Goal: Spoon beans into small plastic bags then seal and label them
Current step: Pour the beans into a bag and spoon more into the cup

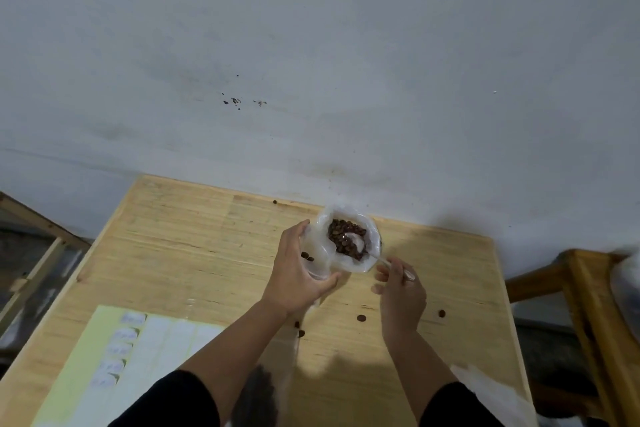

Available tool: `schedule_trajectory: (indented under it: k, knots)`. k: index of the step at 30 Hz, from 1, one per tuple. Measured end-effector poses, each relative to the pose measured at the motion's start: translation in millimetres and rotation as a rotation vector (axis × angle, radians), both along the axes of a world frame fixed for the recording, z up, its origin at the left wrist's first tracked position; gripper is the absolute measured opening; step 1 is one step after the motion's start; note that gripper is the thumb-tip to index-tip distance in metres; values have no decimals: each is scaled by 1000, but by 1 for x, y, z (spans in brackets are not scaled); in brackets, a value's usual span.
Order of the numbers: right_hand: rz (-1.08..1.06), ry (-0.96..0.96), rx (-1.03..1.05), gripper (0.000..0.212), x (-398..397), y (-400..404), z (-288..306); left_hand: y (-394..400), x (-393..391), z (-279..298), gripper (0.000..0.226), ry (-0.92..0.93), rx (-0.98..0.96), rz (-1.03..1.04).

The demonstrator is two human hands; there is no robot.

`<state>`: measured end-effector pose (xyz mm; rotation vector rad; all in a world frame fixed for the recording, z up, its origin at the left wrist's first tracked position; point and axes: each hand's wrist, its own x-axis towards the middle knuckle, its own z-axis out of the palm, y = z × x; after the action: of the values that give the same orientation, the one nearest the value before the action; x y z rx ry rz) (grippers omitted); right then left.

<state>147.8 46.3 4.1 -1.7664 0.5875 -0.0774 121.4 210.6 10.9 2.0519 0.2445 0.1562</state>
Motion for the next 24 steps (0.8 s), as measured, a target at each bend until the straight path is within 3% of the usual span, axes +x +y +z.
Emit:
schedule_trajectory:
  k: [4, 8, 17, 24]
  knots:
    - [-92, 136, 406, 11, 9, 5, 0, -1, 2, 0, 97, -4, -8, -14]
    - [-93, 149, 478, 19, 17, -4, 2, -2, 4, 1, 97, 9, -8, -16]
    - [-1, -15, 437, 19, 17, -16, 56, -6, 11, 0, 97, 20, -16, -27]
    - [247, -287, 164, 21, 1, -11, 77, -8, 13, 3, 102, 22, -13, -24]
